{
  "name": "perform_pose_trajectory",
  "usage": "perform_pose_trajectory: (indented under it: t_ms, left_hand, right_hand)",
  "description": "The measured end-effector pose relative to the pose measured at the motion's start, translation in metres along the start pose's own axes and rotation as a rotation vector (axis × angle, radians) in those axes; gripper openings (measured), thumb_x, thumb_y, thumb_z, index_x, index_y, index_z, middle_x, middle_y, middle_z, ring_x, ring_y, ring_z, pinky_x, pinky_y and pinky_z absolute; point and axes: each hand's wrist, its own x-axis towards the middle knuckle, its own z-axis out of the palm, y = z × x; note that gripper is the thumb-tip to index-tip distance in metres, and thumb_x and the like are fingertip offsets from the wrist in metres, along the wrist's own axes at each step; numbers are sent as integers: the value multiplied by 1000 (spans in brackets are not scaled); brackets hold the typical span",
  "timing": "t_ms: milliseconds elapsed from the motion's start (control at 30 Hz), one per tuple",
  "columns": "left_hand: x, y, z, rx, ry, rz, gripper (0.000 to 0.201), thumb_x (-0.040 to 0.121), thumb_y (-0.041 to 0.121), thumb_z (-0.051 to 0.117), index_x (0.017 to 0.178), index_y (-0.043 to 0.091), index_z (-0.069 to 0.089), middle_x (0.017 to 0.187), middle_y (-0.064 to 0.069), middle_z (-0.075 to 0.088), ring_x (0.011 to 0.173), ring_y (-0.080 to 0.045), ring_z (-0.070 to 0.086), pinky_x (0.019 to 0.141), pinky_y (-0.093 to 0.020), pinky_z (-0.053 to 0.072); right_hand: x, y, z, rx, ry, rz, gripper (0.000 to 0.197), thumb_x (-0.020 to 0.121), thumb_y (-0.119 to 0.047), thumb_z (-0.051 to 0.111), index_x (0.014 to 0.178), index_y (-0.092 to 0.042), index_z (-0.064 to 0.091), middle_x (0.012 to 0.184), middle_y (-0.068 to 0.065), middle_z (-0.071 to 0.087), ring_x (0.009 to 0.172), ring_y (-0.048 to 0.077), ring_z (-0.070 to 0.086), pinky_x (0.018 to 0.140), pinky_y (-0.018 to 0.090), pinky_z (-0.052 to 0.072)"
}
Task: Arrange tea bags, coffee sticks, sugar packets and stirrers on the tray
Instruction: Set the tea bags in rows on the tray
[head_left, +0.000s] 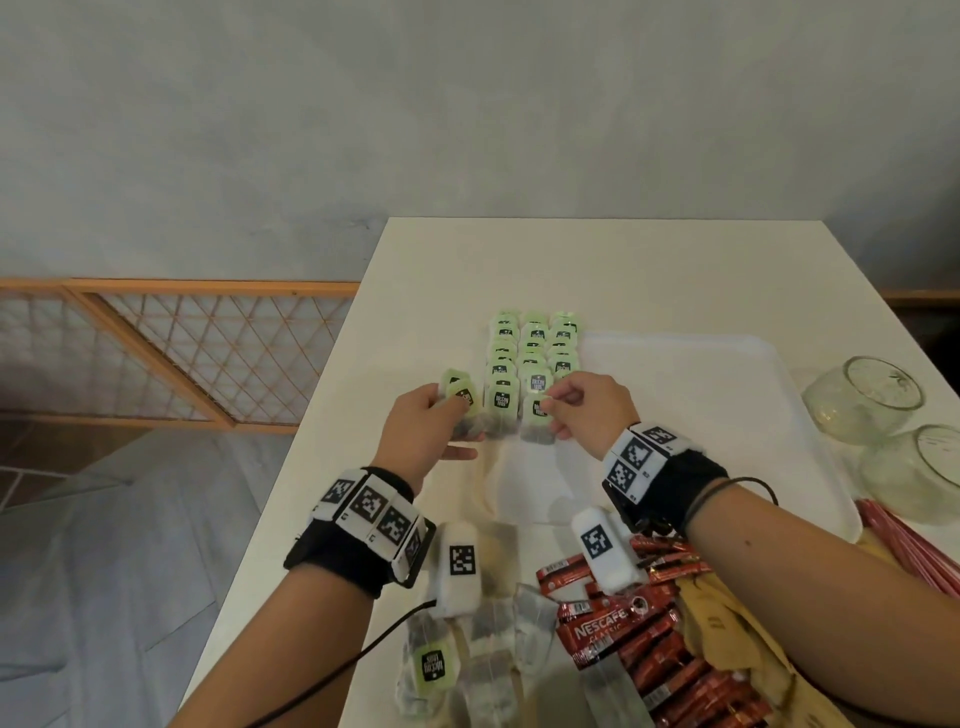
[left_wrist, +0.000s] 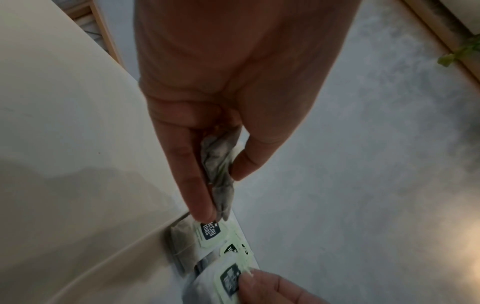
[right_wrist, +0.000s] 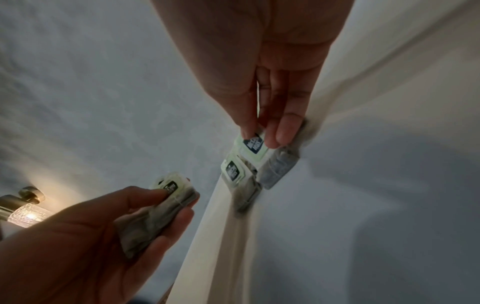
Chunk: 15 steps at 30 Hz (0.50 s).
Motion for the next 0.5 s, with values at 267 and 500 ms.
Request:
perform_pose_trajectory:
  t_ms: [267,500]
  left_hand:
    - [4,-6,8,-2,-63,21,14,93,9,62,105,5,68,99,-16,74,78,-25,74,64,-33,61]
    - [1,-1,27,-11,-119,79,19,88,11,71,106,5,68,98,-16,73,79,-25,71,66,-34,61]
  right_hand:
    - [13,-4,6,-12,30,-4,7,86,-10,69,93,-10,68,78,2,67,63,16,65,61,26,57]
    - [-17,-13,-11,203,28,-45,12,87,-27,69,94,-17,70,75,-5,63,53,10,52,51,20,41]
